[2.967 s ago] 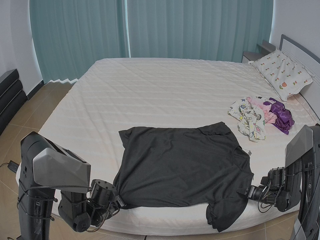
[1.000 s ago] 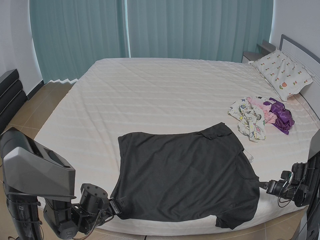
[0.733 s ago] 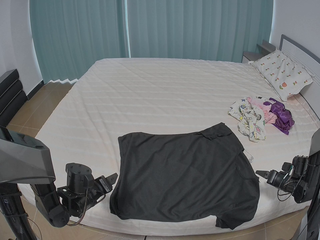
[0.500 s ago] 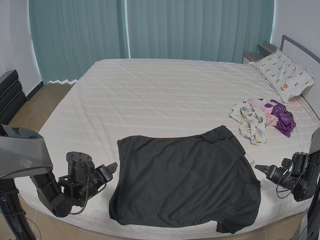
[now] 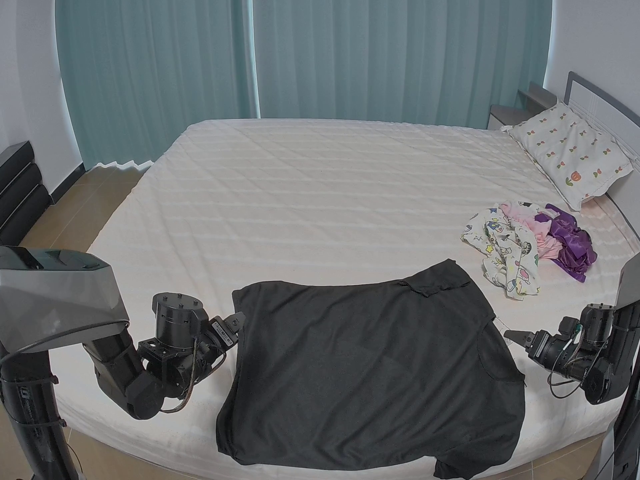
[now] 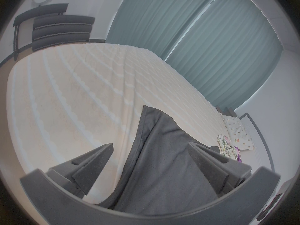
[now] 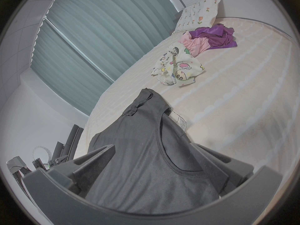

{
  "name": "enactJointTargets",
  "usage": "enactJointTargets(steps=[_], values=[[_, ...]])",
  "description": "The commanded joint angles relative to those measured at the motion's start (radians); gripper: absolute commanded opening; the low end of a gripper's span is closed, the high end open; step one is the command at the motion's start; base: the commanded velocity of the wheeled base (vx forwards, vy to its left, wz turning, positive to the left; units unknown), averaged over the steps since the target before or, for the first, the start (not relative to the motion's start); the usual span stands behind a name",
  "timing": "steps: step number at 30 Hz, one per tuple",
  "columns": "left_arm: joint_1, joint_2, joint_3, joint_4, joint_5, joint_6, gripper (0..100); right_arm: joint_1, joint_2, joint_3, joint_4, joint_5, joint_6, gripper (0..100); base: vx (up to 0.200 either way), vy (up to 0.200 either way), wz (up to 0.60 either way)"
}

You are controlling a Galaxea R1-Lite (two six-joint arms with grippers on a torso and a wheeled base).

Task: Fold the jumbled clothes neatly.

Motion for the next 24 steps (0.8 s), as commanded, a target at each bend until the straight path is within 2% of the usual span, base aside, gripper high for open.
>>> enactJointTargets(steps=[1,13,22,24], values=[[-0.01,0.028,-0.01,0.0,0.001,-0.01,100,0.007,0.001,0.005,-0.011,0.0,0.001,100,0.0,0.0,0.0],[-0.018,0.038,-0.01,-0.003,0.004,-0.01,100,0.016,0.001,0.006,-0.011,-0.001,0.012,100,0.0,-0.2,0.0],[-0.005,0.036,-0.004,-0.008,0.008,-0.004,100,0.019,0.003,0.011,-0.011,-0.001,0.012,100,0.0,0.0,0.0],[0.001,0.033,-0.003,-0.011,0.002,-0.004,100,0.025,0.003,0.014,-0.012,-0.001,0.012,100,0.2,0.0,0.0]])
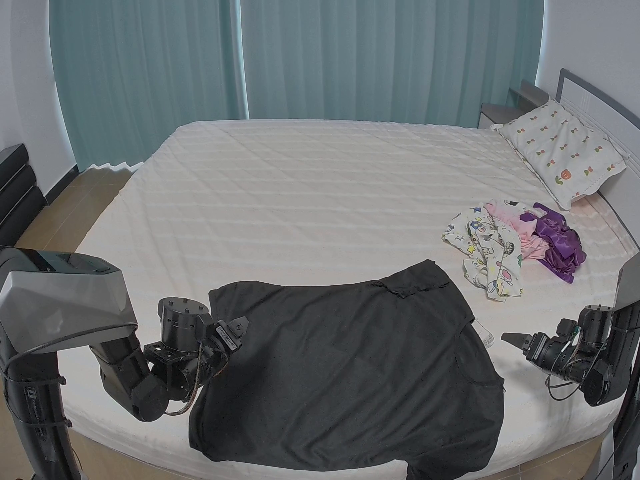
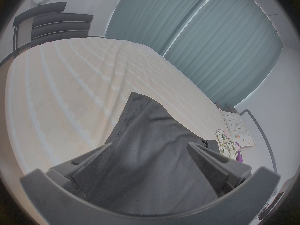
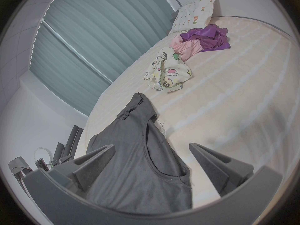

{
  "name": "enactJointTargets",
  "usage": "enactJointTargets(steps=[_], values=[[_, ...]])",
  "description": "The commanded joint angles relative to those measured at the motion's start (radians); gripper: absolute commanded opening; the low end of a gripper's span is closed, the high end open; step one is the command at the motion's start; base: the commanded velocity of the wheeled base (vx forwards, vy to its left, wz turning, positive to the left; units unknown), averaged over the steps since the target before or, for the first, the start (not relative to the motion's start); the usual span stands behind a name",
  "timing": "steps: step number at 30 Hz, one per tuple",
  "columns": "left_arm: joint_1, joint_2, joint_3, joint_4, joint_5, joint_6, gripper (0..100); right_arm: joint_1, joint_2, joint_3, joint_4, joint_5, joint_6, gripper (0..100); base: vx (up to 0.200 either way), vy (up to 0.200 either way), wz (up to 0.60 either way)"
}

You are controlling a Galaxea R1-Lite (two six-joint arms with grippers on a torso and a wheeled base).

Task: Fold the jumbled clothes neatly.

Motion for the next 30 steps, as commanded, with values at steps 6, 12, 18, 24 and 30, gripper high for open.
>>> enactJointTargets(steps=[6,12,18,24,30], values=[[0.028,0.004,-0.012,-0.002,0.0,0.005,100,0.012,0.002,0.011,-0.011,0.0,0.0,100,0.2,0.0,0.0],[0.086,0.03,-0.075,0.008,0.0,0.012,100,0.016,0.005,0.011,-0.011,-0.001,0.0,100,0.033,0.0,0.0],[0.141,0.085,-0.177,0.046,-0.005,0.034,100,0.018,0.006,0.011,-0.01,-0.001,0.0,100,0.0,0.0,0.0],[0.156,0.152,-0.325,0.184,-0.039,0.043,100,0.018,0.006,0.013,-0.01,-0.001,0.0,100,0.0,0.0,0.0],[0.166,0.229,-0.502,0.307,-0.063,0.06,100,0.018,0.025,0.011,-0.011,-0.003,-0.003,100,0.0,0.0,0.0]])
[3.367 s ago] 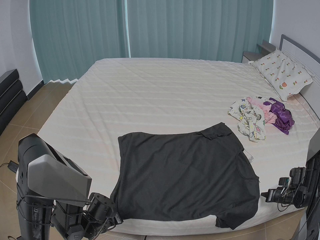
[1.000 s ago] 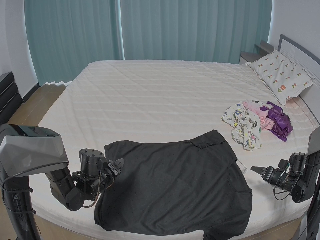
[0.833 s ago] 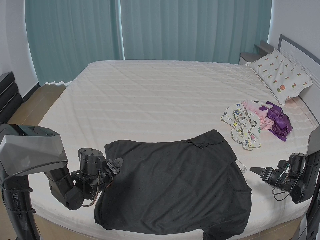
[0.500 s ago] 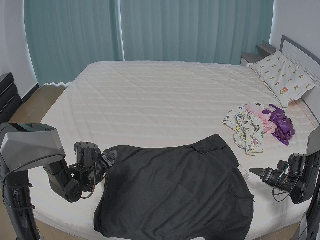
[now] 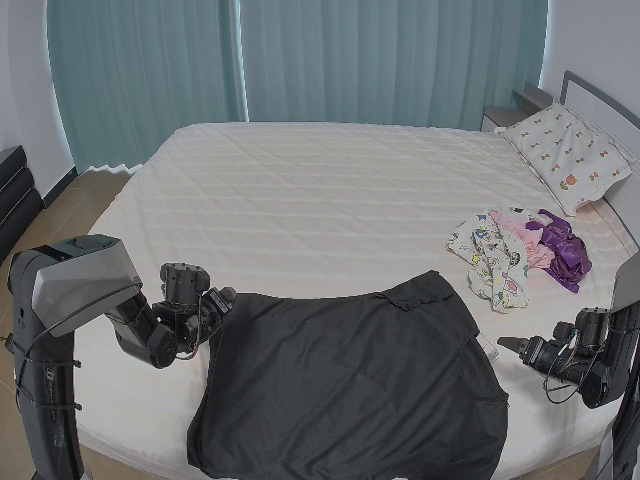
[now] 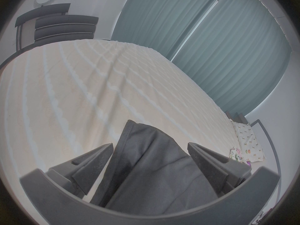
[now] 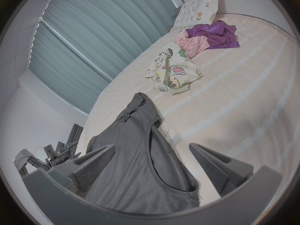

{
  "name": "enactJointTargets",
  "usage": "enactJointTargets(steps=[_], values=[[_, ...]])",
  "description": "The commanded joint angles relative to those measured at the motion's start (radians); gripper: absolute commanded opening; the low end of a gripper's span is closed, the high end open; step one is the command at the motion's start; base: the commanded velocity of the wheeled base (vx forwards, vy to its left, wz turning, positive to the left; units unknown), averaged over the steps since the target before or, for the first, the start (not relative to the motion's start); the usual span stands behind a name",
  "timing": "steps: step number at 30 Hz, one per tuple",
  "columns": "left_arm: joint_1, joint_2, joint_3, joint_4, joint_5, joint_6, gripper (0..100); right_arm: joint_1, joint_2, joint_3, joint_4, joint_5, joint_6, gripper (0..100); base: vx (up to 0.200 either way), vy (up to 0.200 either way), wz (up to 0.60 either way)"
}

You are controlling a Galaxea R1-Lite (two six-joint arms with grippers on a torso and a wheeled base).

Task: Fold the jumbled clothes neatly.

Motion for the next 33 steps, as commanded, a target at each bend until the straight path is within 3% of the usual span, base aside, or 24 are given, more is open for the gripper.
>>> enactJointTargets(steps=[1,16,17,33], values=[[0.013,0.109,-0.156,0.082,-0.01,0.023,100,0.0,0.018,-0.001,-0.012,-0.001,-0.003,100,0.0,0.0,0.0],[0.065,0.222,-0.291,0.113,-0.008,0.066,100,-0.002,0.023,-0.004,-0.012,-0.001,0.001,100,0.0,0.0,0.0],[0.068,0.229,-0.303,0.114,-0.008,0.066,0,-0.002,0.025,-0.006,-0.012,-0.002,0.001,100,0.0,0.0,0.0],[0.142,0.236,-0.424,0.119,0.018,0.087,0,-0.002,0.017,-0.019,-0.013,-0.002,0.004,100,0.0,0.0,0.0]])
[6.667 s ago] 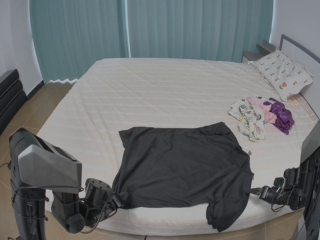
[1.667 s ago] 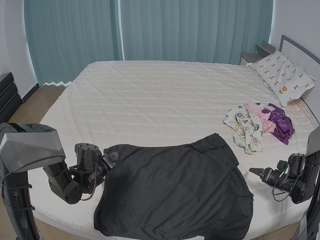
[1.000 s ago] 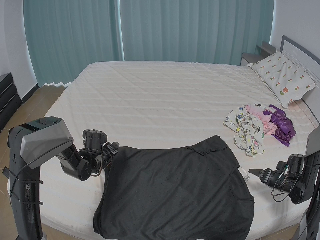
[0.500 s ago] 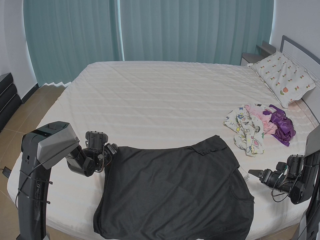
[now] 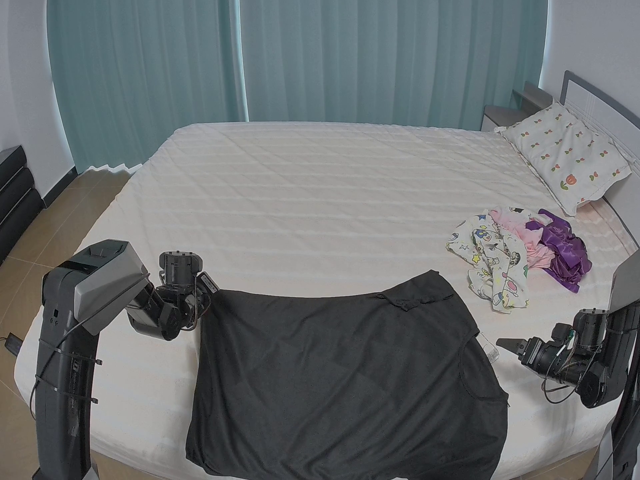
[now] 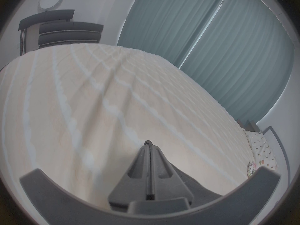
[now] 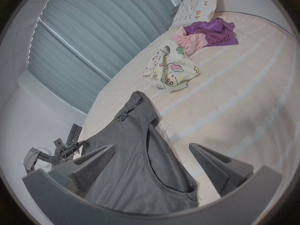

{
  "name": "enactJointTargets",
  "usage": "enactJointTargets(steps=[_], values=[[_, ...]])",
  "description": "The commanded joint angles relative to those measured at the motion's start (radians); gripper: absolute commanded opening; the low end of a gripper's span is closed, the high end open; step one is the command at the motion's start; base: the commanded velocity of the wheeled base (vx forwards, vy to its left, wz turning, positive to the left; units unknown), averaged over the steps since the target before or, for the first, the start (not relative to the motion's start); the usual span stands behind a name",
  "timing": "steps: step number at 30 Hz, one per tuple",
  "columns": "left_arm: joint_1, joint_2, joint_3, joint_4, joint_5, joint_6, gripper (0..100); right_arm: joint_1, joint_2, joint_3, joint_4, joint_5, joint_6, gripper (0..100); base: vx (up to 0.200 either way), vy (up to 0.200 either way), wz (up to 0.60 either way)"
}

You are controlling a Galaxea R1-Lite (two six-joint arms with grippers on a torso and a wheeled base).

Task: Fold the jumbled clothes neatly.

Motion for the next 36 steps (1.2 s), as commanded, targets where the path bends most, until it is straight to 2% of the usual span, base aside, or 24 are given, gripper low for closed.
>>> enactJointTargets(steps=[1,2,4,7,8,12,16,19,20,21,25,29,32,33,34,36], values=[[0.019,-0.001,-0.027,0.0,0.0,0.028,0,0.0,-0.007,-0.011,-0.014,0.001,0.002,100,0.0,0.0,0.0],[0.019,-0.001,-0.027,0.0,0.0,0.028,0,0.0,-0.007,-0.011,-0.014,0.001,0.002,100,0.0,0.0,0.0],[0.02,0.005,-0.033,0.0,-0.003,0.101,0,0.0,-0.009,-0.033,-0.014,-0.001,0.003,100,0.0,0.0,0.0],[0.019,0.015,-0.035,-0.003,-0.003,0.13,0,0.002,-0.009,-0.051,-0.014,-0.003,0.015,100,0.0,0.0,0.0],[0.019,0.022,-0.039,-0.003,-0.003,0.135,100,0.008,-0.012,-0.07,-0.012,-0.004,0.04,100,0.0,0.0,0.0],[0.02,0.034,-0.064,-0.003,0.006,0.143,100,0.045,-0.019,-0.16,-0.008,-0.029,0.126,100,0.0,0.0,0.0],[0.034,-0.003,-0.033,-0.006,0.017,0.132,100,0.103,-0.003,-0.268,0.031,-0.059,0.144,100,0.0,0.0,0.0],[0.045,-0.101,0.07,-0.01,0.015,0.083,100,0.177,0.013,-0.433,0.183,-0.127,0.157,100,0.0,0.0,0.0],[0.045,-0.106,0.074,-0.01,0.015,0.08,100,0.18,0.013,-0.441,0.19,-0.13,0.158,100,0.0,0.0,0.0],[0.043,-0.164,0.142,-0.012,0.003,0.04,100,0.215,0.025,-0.536,0.278,-0.17,0.201,100,0.0,0.0,0.0],[0.037,-0.271,0.306,-0.046,-0.012,-0.011,100,0.298,0.077,-0.74,0.462,-0.222,0.287,100,0.0,0.0,0.0],[0.029,-0.353,0.491,-0.172,-0.02,-0.055,100,0.358,0.157,-0.927,0.612,-0.299,0.344,100,0.0,0.0,0.0],[0.016,-0.366,0.623,-0.31,-0.019,-0.089,100,0.384,0.2,-1.005,0.677,-0.317,0.356,100,0.0,0.0,0.0],[0.016,-0.366,0.628,-0.316,-0.019,-0.091,100,0.385,0.201,-1.007,0.68,-0.317,0.356,100,0.0,0.0,0.0],[0.006,-0.366,0.699,-0.382,-0.022,-0.101,100,0.396,0.212,-1.035,0.709,-0.317,0.358,100,0.0,0.0,0.0],[-0.006,-0.365,0.754,-0.429,-0.023,-0.12,100,0.405,0.223,-1.064,0.74,-0.317,0.358,100,0.0,0.0,0.0]])
